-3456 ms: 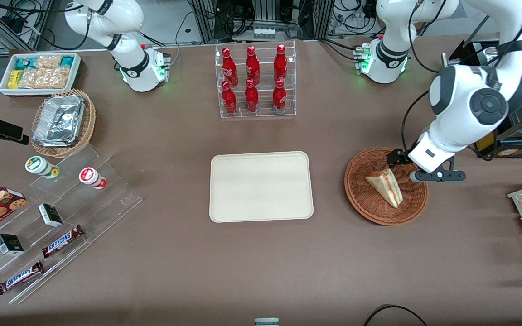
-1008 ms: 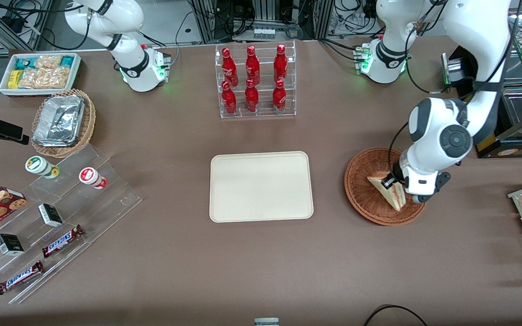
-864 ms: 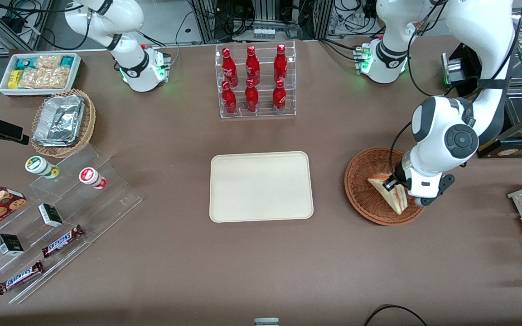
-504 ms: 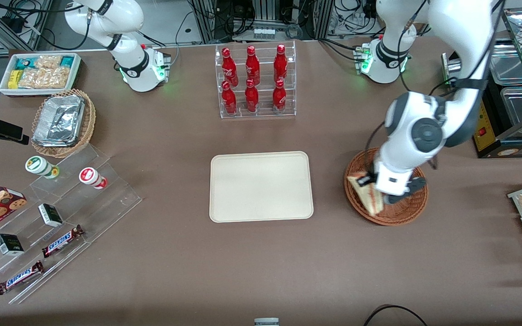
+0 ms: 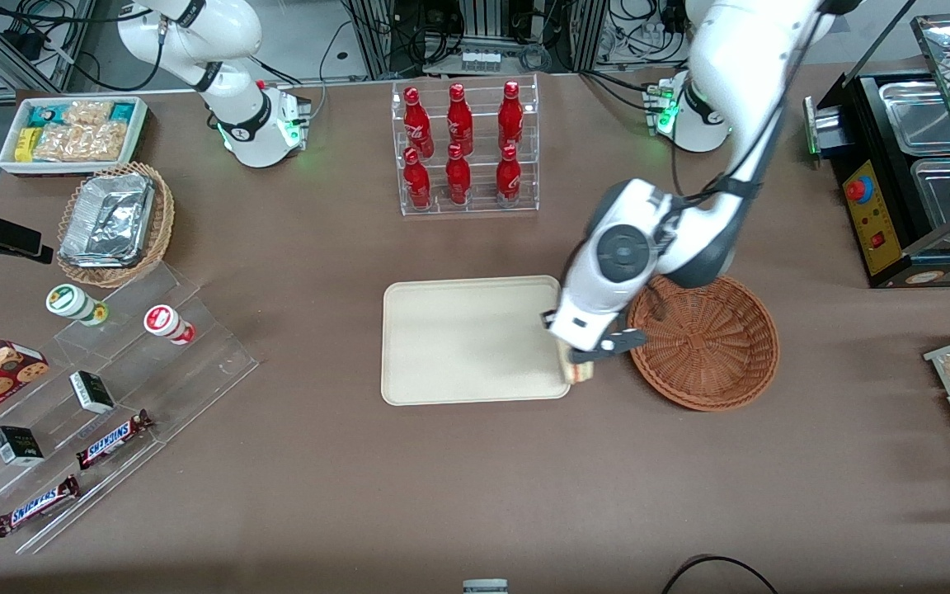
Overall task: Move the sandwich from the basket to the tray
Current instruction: 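Lift the sandwich and carry it with the left gripper over the cream tray, then lower the sandwich onto the tray center with the left gripper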
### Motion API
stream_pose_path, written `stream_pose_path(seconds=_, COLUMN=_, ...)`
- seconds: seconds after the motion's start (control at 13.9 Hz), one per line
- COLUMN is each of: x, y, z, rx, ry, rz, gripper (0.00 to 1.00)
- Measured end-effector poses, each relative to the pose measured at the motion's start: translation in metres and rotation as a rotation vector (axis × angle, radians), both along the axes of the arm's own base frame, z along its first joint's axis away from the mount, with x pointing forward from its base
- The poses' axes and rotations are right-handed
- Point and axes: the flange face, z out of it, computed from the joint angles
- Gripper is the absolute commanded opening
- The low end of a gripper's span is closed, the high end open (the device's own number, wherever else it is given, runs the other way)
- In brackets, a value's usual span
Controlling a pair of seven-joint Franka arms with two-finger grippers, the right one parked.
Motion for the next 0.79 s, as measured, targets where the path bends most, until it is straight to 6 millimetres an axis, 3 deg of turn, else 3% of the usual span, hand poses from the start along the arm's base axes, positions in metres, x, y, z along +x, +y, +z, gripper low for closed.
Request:
stream_pose_path(seconds=0.22, x=-0.020, y=-0.060, z=-0.010, rx=-0.013, ry=-0.004, rz=-0.043, gripper=0.00)
stream_pose_path(seconds=0.36, x=-0.033, y=-0.089, z=-0.017, rx=-0.007, ry=-0.008, rz=-0.047, gripper=0.00)
stream_pose_path(seconds=0.5, x=-0.042, y=-0.106, z=-0.027, rx=0.008, ry=-0.010, rz=-0.032, gripper=0.00)
stream_pose_path(seconds=0.79, x=-0.036, y=-0.127, z=-0.040, rx=0.005, ry=-0.019, rz=0.010, gripper=0.00)
